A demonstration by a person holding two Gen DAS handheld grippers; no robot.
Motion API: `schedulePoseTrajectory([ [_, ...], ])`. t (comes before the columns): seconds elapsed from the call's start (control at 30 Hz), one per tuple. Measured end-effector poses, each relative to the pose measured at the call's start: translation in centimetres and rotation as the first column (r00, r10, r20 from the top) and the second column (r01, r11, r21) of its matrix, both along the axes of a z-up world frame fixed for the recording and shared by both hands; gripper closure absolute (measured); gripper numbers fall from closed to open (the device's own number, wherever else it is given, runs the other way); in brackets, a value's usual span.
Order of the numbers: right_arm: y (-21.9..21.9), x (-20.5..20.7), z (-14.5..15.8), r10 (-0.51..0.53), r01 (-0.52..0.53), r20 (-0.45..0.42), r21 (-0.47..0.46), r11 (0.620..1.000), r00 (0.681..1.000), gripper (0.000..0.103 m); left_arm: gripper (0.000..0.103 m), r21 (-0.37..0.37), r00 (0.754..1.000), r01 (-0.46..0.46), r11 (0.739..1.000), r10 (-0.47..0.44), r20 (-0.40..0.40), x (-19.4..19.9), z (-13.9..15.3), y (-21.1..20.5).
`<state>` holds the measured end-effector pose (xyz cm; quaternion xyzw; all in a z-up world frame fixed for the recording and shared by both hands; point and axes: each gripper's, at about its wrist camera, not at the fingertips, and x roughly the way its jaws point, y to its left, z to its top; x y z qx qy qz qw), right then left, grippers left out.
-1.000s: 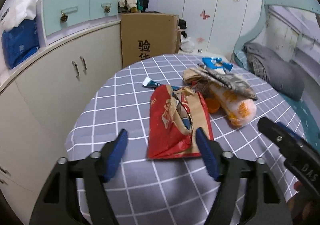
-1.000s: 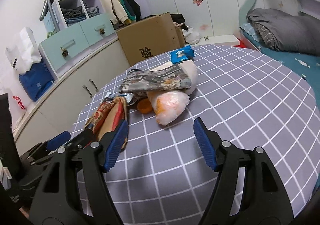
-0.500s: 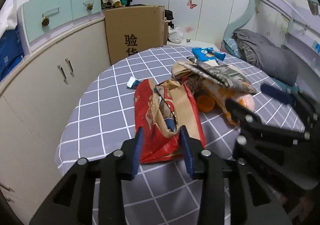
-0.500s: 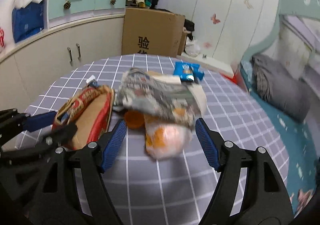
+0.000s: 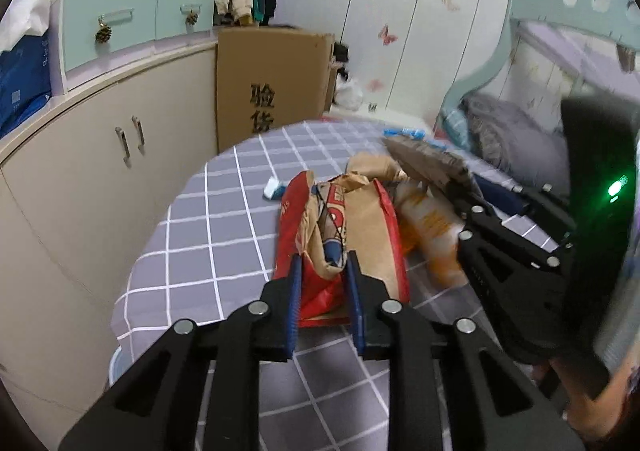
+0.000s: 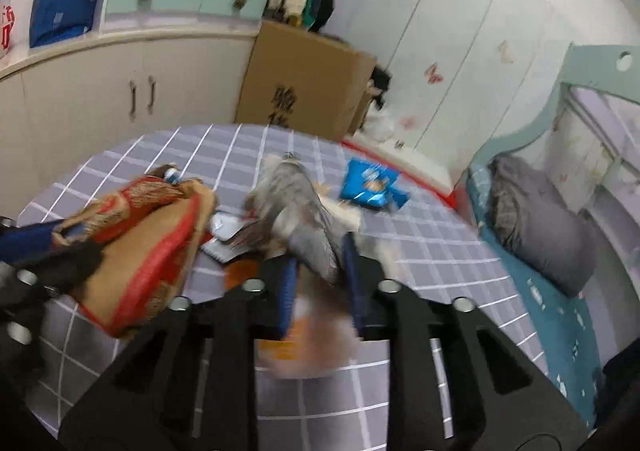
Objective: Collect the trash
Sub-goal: 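Grasp the red paper bag with left tool while right tool grabs newspaper bundle, then carry both items to the wastebasket and release them inside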
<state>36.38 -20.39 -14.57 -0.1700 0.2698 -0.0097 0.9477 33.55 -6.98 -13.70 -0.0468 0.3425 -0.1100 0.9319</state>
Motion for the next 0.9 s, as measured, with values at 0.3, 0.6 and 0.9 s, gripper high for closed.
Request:
schedulePoseTrajectory([
  [0.3, -2.0, -4.6, 6.0, -0.068, 0.055, 0.247, 0.059, 0.997, 0.967, 0.095, 0.083, -0.159, 0.991, -0.032, 0.987, 0.052, 0.122, -3.6, 4.6, 3.9],
  [0.6, 1.5, -8.2, 10.1, 0.132, -0.199, 0.249, 0.266, 0.943, 0.959, 0.096, 0.083, -0.210, 0.970, -0.143, 0.967, 0.179, 0.163, -7.6, 6.4, 9.7],
  [0.9, 13.5, -9.3, 8.1, 0.388, -0.416, 0.150, 0.354, 0.838, 0.909, 0.095, 0.083, -0.236, 0.920, -0.348, 0.907, 0.378, 0.100, -11.4, 4.2, 20.4],
])
